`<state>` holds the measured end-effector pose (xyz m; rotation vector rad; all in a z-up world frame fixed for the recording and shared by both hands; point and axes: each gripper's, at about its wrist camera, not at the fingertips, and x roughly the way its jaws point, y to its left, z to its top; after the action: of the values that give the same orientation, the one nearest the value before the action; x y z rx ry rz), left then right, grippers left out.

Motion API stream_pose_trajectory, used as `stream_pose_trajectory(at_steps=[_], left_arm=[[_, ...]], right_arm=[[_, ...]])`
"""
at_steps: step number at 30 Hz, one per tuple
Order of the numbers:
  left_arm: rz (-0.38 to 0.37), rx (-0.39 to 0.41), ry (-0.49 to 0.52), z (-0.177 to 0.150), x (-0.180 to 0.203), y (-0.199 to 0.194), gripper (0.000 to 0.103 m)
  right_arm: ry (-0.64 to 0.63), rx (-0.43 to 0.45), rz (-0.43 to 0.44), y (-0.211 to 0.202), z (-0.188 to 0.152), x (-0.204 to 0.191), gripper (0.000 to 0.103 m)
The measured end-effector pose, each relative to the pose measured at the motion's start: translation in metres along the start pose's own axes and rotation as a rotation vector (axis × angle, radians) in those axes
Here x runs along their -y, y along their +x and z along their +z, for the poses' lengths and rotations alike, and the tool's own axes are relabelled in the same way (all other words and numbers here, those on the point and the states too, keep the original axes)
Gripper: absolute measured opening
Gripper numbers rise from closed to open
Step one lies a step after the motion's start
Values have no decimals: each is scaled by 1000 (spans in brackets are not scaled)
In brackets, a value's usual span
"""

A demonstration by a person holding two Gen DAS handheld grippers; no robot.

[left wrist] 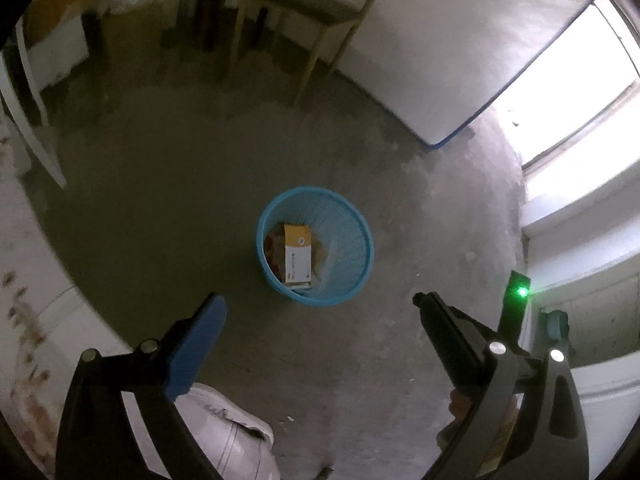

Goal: Collect trash
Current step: 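Move both open grippers back over the table toward the red can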

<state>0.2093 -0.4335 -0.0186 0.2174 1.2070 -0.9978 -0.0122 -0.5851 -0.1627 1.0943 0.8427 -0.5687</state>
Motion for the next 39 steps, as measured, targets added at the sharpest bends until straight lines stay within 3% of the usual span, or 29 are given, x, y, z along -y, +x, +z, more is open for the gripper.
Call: stream_pose_trajectory(at_steps=[9, 15, 22, 27, 32, 35, 39], left_arm=[[15, 174, 40, -93, -14, -107, 96], [185, 320, 11, -171, -56, -180, 96], [371, 440, -172, -281, -113, -246, 96], [428, 513, -221, -328, -125, -256, 96], [449, 532, -218, -346, -133, -251, 95], [433, 541, -206, -355, -136, -249, 90], [398, 551, -204, -360, -140, -244, 84]], right_arm=[[-205, -69, 93, -30, -36, -72, 71], [-362, -103, 168, -37, -61, -134, 74], [-573, -221, 258, -28, -125, -217, 74], [-692, -354, 338, -15, -176, -272, 74], [-832, -451, 373, -8, -235, -328, 74], [-909, -455, 375, -11, -259, -354, 74], [-998, -389, 338, -18, -274, -376, 75]])
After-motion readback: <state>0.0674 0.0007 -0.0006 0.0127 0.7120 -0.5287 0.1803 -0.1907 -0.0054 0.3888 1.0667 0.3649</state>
